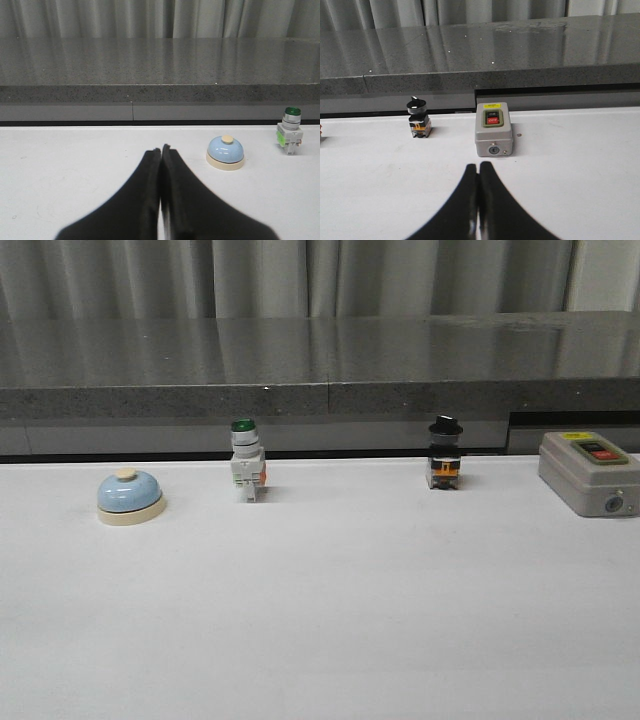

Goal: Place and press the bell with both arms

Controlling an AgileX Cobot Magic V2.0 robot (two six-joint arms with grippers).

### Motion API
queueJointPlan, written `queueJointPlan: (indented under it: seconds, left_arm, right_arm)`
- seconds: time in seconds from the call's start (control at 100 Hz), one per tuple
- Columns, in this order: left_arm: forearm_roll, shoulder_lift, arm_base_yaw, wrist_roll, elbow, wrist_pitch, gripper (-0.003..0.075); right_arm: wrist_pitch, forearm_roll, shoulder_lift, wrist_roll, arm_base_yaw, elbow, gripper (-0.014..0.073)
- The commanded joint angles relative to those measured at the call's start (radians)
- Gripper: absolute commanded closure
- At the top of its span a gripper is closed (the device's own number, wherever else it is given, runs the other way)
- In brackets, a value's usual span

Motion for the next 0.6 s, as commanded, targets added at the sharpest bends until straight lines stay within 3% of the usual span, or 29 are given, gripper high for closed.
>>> queueJointPlan:
  seconds: [0.0, 0.44, 0.59]
  left_arm:
    - [-0.001, -0.036, 0.0, -0.012, 0.024, -0.081, 0.0739]
    - [-0.009, -0.036, 0.0, -0.012, 0.006, -0.142, 0.0739]
    - [-0.049, -0.03, 0.0, -0.012, -0.076, -0.077, 0.0739]
  right_arm:
    - [-0.077, 0.002, -0.008, -0.004, -0.007, 0.0, 0.0662]
    - [-0.077, 0.002, -0.008, -0.004, -0.007, 0.0, 0.0662]
    - [-0.077, 0.002, -0.008, -0.004, -0.007, 0.0, 0.0662]
